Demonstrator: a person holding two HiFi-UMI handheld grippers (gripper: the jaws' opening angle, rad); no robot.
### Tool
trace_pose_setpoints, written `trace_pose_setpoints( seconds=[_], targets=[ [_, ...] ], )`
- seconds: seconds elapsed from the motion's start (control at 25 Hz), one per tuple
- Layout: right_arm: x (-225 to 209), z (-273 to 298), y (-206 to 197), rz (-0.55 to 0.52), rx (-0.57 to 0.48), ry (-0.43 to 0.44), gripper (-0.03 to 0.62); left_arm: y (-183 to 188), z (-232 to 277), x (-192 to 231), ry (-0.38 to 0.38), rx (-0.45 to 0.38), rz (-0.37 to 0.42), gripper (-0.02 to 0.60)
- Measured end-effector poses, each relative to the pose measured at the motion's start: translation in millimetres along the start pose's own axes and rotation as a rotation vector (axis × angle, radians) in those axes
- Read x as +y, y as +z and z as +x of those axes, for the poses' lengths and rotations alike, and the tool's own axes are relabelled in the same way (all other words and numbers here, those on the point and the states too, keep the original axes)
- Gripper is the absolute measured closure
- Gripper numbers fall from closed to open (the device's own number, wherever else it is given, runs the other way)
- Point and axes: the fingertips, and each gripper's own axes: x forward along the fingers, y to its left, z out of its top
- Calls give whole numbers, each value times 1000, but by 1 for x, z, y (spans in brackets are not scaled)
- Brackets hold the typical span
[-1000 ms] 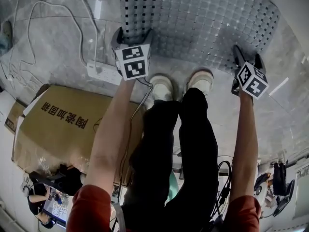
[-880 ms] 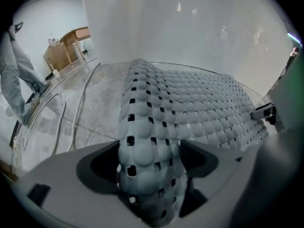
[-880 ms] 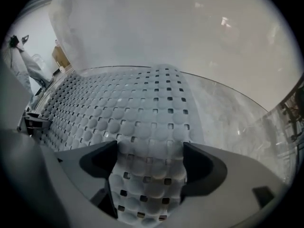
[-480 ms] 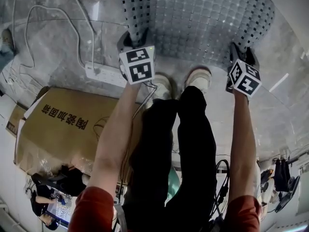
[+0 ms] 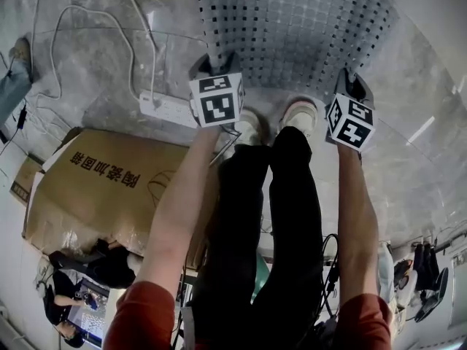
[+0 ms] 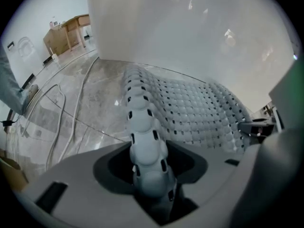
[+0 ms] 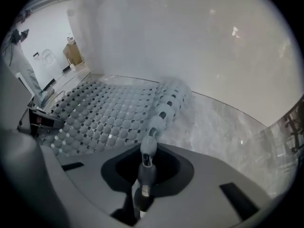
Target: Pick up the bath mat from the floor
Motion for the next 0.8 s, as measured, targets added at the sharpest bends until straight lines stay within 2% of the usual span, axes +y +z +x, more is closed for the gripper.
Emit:
trace_pose_setpoints(
  seconds=[0.12, 0.44, 0.68, 0.8],
  targets=[
    [9, -21, 12, 42, -4, 20, 543, 3, -20, -9, -17, 6, -25, 376],
    [41, -109, 36, 13, -8, 51, 545, 1, -107, -31, -45, 27, 6, 387],
    [59, -178, 54, 25, -15, 56, 545, 7, -179, -31, -35, 24, -39, 391],
    [66, -218, 68, 26, -28, 62, 546, 20, -222, -36, -36, -5, -51, 394]
  ],
)
